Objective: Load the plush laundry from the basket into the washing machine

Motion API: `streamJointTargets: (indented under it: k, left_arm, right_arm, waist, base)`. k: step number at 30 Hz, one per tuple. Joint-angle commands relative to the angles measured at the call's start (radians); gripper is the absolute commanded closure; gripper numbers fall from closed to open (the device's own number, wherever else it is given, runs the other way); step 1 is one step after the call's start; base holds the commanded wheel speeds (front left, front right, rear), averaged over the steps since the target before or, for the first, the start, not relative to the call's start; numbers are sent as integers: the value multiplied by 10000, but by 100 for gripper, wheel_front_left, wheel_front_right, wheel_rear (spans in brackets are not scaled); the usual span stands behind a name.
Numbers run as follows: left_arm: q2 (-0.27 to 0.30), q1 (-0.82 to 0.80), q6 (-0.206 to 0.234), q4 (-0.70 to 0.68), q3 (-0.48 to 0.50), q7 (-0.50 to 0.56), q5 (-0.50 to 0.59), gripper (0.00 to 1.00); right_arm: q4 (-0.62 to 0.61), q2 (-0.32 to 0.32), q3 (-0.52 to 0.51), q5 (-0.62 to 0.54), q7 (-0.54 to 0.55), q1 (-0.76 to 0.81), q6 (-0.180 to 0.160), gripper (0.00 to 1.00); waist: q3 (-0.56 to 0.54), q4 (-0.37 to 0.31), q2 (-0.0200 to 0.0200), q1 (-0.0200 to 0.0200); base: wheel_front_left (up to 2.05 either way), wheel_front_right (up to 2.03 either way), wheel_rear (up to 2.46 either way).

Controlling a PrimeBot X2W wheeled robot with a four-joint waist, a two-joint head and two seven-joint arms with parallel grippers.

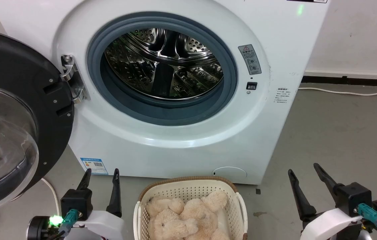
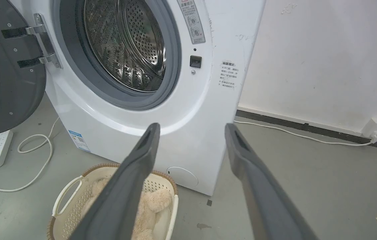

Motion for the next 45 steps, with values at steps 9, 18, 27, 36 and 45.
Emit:
streamJointTargets:
  k: [9, 18, 27, 36, 45]
  left_arm:
    - [2, 56, 104, 47, -212, -231, -348, 0]
    - [8, -58, 121, 206, -415, -248, -584, 0]
    - [8, -542, 91, 734, -717, -129, -860, 0]
    - [7, -1277, 16, 1695, -1041, 140, -1164, 0]
    - [25, -2166, 34, 2869, -1445, 879, -1413, 0]
  right_arm:
    - [88, -2, -32, 429, -194, 207, 1, 0]
    - [101, -3, -64, 699, -300, 259, 1, 0]
    - [-26, -4, -89, 932, -430, 156, 1, 0]
    - [-193, -5, -75, 1226, -581, -100, 2, 0]
    - [-255, -6, -31, 1575, -809, -394, 2, 0]
  waist:
    - [12, -8, 0, 0]
    - [119, -52, 0, 0]
    - [507, -179, 0, 0]
    - [1146, -408, 0, 0]
    - [1920, -673, 0, 0]
  base:
    - [0, 0, 0]
    - [0, 0, 0]
    - [0, 0, 0]
    - [0, 0, 0]
    - [0, 0, 0]
